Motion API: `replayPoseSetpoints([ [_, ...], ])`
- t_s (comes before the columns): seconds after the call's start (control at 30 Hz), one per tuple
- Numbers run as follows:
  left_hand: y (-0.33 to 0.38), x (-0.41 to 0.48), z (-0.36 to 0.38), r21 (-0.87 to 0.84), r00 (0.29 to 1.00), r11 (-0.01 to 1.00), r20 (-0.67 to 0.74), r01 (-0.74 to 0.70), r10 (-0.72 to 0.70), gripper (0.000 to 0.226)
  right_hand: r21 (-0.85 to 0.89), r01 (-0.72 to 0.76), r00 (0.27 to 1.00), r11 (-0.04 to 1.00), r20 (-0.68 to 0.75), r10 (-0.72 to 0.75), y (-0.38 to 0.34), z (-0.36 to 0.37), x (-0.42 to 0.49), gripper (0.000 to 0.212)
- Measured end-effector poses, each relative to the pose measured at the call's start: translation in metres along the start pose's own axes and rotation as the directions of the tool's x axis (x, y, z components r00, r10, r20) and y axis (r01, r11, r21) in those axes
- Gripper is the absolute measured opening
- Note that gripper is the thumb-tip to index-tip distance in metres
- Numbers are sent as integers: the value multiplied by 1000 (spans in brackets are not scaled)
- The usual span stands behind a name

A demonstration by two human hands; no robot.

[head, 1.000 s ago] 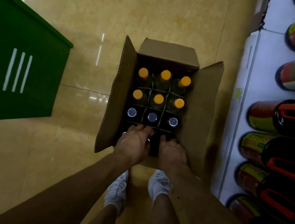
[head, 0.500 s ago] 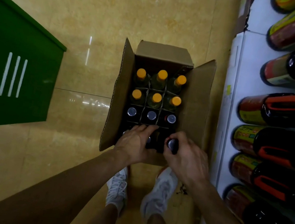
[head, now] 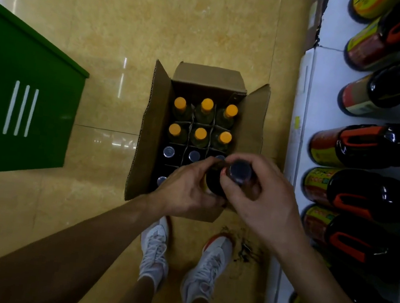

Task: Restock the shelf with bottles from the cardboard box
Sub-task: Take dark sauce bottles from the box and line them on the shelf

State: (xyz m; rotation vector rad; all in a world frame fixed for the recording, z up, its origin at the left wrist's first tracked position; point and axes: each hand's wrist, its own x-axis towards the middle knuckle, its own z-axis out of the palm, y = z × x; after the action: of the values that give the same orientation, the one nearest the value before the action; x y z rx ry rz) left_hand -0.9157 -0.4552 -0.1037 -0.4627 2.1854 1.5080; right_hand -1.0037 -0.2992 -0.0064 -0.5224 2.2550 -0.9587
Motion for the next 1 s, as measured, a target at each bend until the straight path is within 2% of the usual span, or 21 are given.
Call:
replayPoseSetpoints([
  [0.13, 27, -9, -8, -69, 998, 998, -67, 13, -17, 67, 34, -9, 998, 999, 69, 7, -3, -9, 15, 51],
  [0.27, 55, -22, -20, -99, 995, 995, -98, 17, -26, 67, 92, -18, 987, 996, 159, 3, -19, -22, 12, 47],
  [0.37, 93, -40, -36, -107, 990, 994, -136, -34, 19, 67, 145, -22, 989, 989, 149, 0, -49, -45, 0, 59],
  [0.53, 190, -71, -79, -81, 978, 986, -164, -144, 129, 63, 209, 28, 1000, 978, -3, -28, -125, -107, -25, 69],
  [0.67, 279, -93, -120, -6, 953, 970, -187, -244, 238, 60, 174, 109, 984, 979, -158, -82, -192, -165, -42, 65],
  [0.87, 400, -134, -174, 77, 886, 930, -283, -360, 366, 59, 107, 258, 903, 960, -380, -201, -290, -243, -73, 68],
  [1.0, 479, -170, -207, 117, 838, 880, -270, -460, 474, 62, 58, 341, 839, 938, -469, -276, -355, -296, -105, 69],
])
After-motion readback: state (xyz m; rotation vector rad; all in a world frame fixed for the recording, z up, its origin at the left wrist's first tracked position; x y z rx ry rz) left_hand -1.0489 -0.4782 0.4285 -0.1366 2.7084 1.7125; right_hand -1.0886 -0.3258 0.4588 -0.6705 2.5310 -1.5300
